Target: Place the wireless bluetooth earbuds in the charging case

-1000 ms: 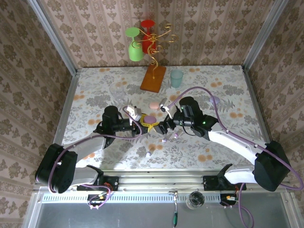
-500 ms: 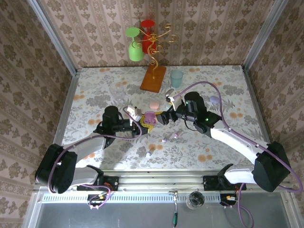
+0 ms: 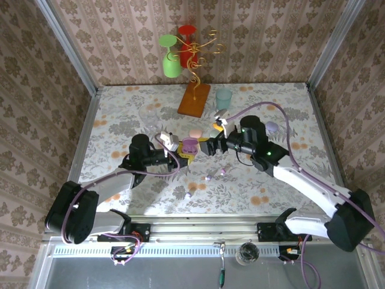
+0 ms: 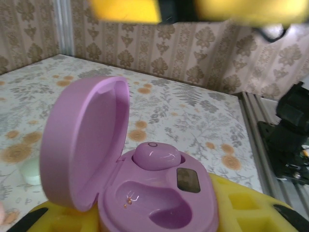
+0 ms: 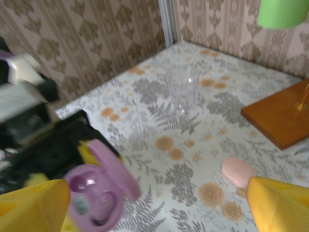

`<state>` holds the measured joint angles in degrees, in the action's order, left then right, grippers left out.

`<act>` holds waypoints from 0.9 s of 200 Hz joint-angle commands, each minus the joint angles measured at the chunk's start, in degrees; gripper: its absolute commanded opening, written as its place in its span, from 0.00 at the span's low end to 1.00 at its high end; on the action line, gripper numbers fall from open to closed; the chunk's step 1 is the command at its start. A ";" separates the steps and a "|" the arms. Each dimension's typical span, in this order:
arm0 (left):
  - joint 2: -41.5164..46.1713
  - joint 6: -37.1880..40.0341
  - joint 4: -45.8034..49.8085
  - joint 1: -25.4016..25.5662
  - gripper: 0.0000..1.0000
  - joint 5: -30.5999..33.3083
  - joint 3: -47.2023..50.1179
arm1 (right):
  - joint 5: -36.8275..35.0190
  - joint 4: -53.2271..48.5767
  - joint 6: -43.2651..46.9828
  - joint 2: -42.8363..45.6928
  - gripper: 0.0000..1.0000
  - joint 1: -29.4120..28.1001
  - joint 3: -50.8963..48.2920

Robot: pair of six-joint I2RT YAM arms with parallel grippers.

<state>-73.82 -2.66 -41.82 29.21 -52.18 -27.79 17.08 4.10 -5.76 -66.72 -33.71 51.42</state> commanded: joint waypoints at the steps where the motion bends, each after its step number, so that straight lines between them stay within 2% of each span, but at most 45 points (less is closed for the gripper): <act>1: -1.24 -2.08 -7.19 -0.10 0.32 4.32 0.02 | -3.26 -0.95 -9.56 6.13 0.94 0.67 -3.08; 23: -3.33 -3.37 -10.12 -0.47 0.31 5.67 -0.50 | -7.05 -4.71 -20.91 10.00 0.92 4.29 -7.57; 63: -5.48 -6.71 -12.98 -0.56 0.30 6.02 -2.78 | -2.39 -14.16 -31.39 9.05 0.85 12.86 -12.58; 99: -7.32 -9.72 -17.74 -0.80 0.30 8.98 -1.71 | 3.33 -19.20 -31.41 -0.44 0.76 13.65 -12.00; 139: -7.23 -12.31 -22.44 -0.74 0.30 10.33 0.62 | 7.52 -15.82 -28.60 -10.09 0.73 13.68 -11.88; 180: -7.03 -12.77 -22.60 -0.74 0.31 8.81 1.16 | 9.47 -14.20 -26.31 -18.17 0.65 13.63 -9.14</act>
<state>-81.06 -13.76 -60.90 28.69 -42.57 -27.49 23.42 -11.68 -34.06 -81.78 -20.12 39.79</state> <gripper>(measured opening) 0.392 0.672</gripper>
